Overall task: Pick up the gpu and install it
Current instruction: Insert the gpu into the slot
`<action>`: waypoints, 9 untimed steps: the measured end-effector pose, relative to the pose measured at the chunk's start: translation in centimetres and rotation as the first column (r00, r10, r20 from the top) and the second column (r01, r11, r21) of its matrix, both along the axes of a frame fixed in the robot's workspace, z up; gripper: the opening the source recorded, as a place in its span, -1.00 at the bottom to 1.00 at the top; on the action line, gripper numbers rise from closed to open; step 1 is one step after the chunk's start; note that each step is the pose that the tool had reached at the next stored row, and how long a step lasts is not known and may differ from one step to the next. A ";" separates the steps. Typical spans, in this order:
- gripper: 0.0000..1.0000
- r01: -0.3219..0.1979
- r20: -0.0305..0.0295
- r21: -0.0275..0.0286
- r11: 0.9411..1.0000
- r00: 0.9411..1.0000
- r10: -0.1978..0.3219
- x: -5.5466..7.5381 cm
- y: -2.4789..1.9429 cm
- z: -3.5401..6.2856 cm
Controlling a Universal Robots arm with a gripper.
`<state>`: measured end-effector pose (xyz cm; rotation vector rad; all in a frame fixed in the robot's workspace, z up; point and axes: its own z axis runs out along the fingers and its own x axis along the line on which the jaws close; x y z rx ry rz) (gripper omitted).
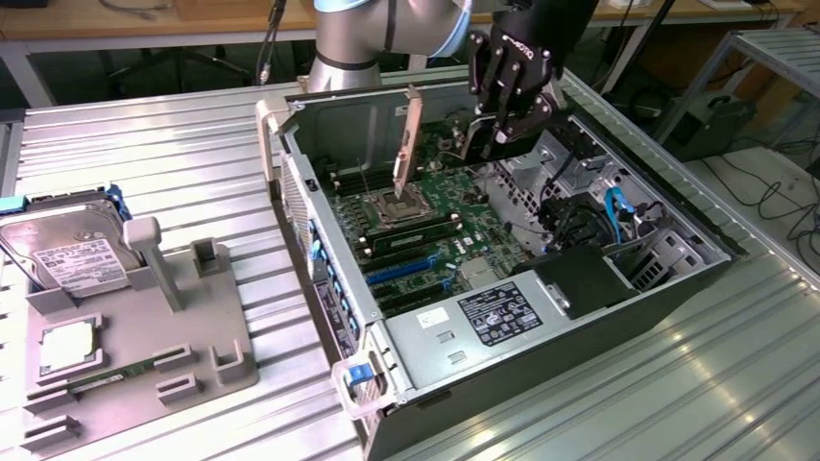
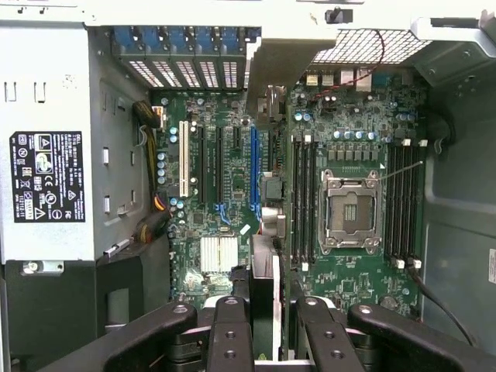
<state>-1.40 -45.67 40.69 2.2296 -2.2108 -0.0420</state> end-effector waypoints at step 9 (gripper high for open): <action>-0.45 -0.001 0.000 0.000 1.000 1.000 0.001 0.0 -0.01 -0.39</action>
